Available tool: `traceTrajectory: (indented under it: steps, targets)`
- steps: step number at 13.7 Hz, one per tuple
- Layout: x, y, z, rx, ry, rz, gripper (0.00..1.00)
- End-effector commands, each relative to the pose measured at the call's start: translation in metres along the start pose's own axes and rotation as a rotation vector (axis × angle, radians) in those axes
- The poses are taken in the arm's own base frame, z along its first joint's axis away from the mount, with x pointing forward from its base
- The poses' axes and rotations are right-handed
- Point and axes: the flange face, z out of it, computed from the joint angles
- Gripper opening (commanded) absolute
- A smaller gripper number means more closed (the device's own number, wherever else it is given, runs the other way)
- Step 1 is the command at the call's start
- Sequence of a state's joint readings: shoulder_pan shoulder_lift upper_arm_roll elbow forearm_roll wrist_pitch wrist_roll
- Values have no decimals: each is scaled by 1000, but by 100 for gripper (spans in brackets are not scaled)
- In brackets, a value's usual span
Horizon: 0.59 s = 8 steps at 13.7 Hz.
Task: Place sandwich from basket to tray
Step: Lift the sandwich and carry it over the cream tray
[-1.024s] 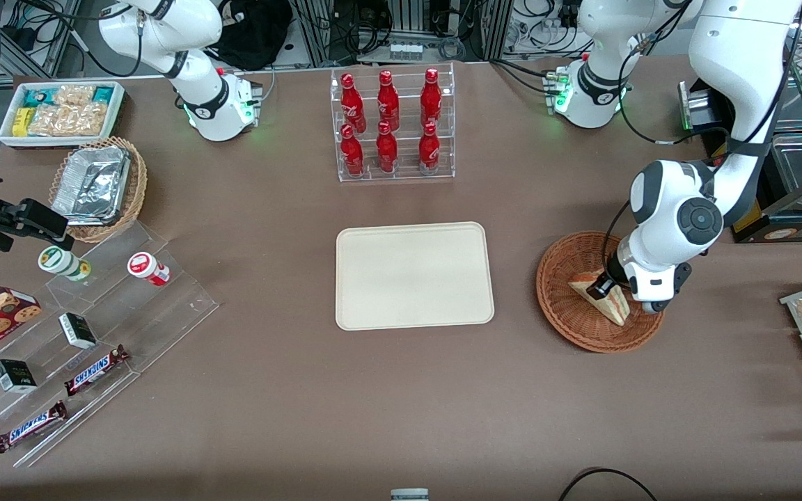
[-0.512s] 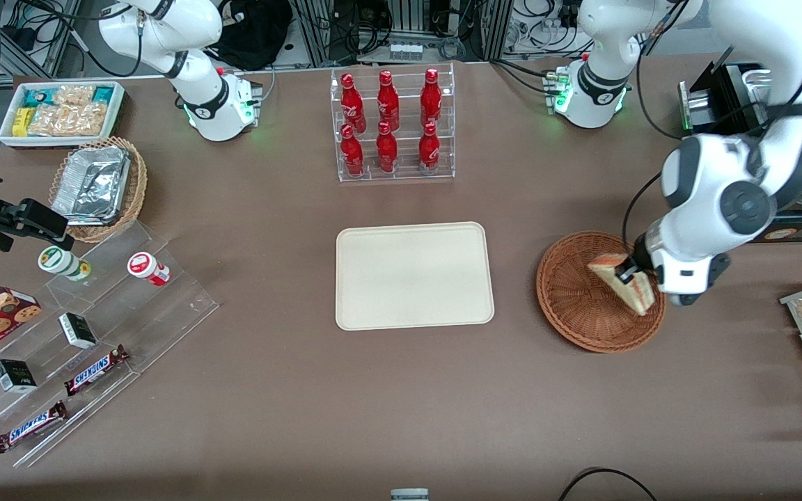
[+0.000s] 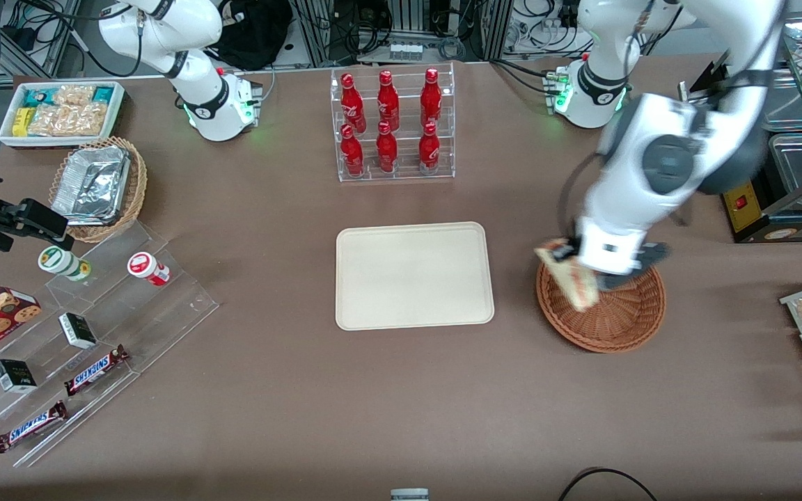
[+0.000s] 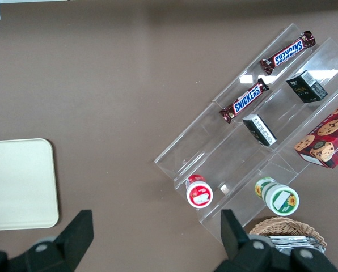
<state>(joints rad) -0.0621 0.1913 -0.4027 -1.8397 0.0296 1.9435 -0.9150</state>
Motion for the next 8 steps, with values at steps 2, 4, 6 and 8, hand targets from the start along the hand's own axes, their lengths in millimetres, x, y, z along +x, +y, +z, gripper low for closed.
traceTrajectory:
  steps: [2,4,6,8]
  targets:
    - [-64,76,20,-1,-13,153,9]
    - [-100,115,46,-26,-17,231,9]
    - [-120,144,76,-11,19,313,9]
    - [-126,160,95,5,28,353,9]
